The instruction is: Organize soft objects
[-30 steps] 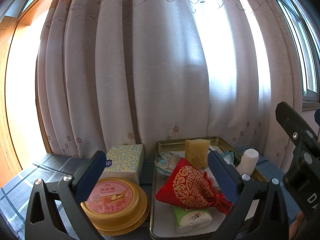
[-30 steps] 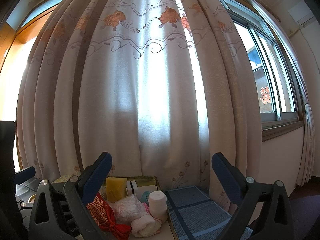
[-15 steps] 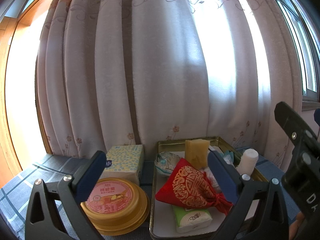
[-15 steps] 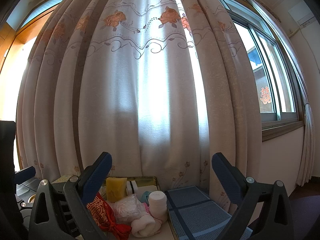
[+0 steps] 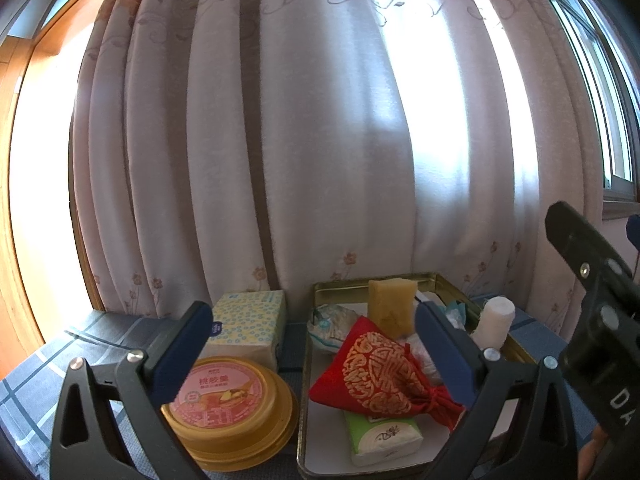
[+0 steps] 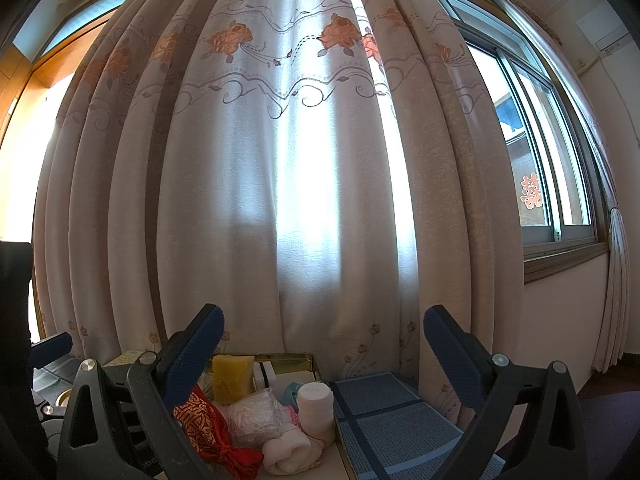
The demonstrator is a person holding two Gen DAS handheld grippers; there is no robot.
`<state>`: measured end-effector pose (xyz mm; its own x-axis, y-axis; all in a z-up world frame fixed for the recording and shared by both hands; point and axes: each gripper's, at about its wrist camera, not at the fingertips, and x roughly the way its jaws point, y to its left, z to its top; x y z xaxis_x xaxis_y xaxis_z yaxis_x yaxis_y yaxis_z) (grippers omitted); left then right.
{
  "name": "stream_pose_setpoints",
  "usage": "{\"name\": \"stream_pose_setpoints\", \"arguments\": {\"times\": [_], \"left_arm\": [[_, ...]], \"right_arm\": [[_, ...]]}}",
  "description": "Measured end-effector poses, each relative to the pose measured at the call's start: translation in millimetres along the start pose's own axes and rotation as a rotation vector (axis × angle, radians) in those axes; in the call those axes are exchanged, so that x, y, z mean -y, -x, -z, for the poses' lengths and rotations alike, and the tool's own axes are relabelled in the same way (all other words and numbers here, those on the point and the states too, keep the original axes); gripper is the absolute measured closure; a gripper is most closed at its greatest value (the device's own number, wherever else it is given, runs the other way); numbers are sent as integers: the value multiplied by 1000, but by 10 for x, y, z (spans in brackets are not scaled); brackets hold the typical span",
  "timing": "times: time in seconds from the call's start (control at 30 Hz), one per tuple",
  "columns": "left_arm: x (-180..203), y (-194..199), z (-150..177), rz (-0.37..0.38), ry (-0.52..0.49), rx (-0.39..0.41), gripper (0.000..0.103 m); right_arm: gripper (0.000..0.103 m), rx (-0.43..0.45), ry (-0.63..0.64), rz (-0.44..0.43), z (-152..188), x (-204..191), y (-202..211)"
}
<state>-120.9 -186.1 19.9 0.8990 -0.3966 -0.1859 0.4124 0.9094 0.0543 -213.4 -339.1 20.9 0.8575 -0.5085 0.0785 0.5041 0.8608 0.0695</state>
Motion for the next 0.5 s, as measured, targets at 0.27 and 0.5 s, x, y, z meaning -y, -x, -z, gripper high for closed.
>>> {"name": "stream_pose_setpoints", "arguments": {"times": [0.27,0.5], "left_arm": [[-24,-80,-1,43,23,-28,1],[25,-45,1,25,7,-8,0]], "right_arm": [[1,-1,1,-1,1,3,-2],[1,-3,2,-2,-10,-10,-7]]}}
